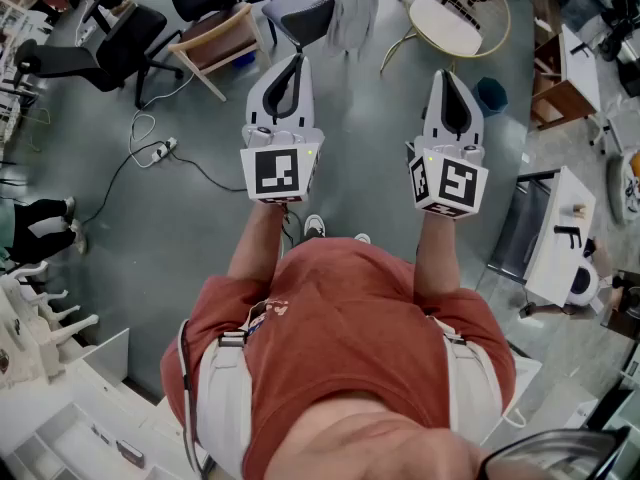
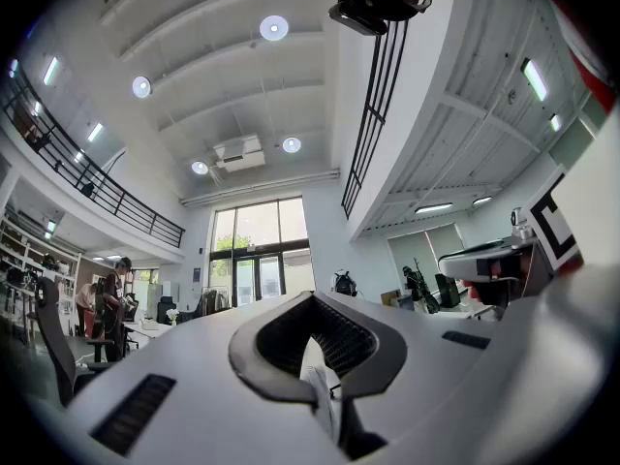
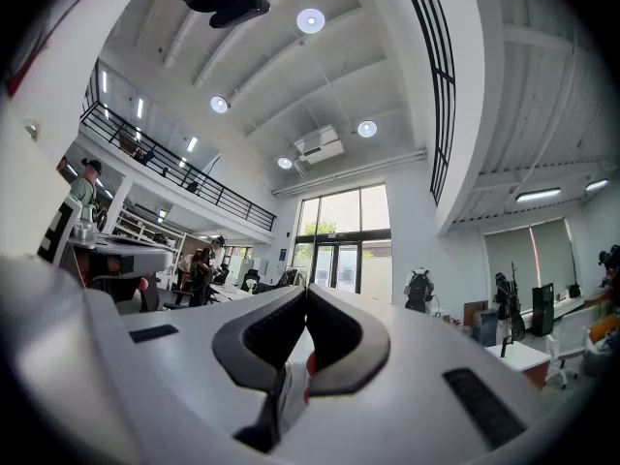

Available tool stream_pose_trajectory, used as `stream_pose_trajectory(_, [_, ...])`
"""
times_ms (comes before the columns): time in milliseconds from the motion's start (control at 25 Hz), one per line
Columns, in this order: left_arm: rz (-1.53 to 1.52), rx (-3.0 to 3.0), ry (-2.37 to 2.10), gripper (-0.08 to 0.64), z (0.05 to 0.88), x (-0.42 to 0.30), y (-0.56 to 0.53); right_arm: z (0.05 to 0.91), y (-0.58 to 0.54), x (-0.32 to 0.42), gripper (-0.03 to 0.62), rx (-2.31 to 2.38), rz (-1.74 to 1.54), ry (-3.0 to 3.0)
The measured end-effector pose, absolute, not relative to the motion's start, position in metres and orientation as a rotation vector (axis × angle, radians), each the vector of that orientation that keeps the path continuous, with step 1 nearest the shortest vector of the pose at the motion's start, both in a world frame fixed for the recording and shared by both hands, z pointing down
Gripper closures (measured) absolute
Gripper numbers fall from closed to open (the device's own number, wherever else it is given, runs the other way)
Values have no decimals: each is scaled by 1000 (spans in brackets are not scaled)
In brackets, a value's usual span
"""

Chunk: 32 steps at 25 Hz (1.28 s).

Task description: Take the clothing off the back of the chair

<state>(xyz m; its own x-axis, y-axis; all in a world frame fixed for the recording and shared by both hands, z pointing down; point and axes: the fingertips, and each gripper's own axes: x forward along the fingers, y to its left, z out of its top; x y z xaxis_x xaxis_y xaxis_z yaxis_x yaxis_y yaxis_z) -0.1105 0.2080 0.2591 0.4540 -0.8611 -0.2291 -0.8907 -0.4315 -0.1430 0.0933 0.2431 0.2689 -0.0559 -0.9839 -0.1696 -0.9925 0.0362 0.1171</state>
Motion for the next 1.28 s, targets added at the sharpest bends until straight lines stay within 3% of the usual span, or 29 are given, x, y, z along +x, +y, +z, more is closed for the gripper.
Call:
stream_pose_trajectory(920, [208, -2487, 1514, 548, 275, -212, 176, 283, 206, -7, 568, -2069, 264, 2275])
stream_pose_trajectory(1280, [231, -2519, 1479, 548, 279, -210, 168, 289, 203, -8, 568, -2107, 244, 2244])
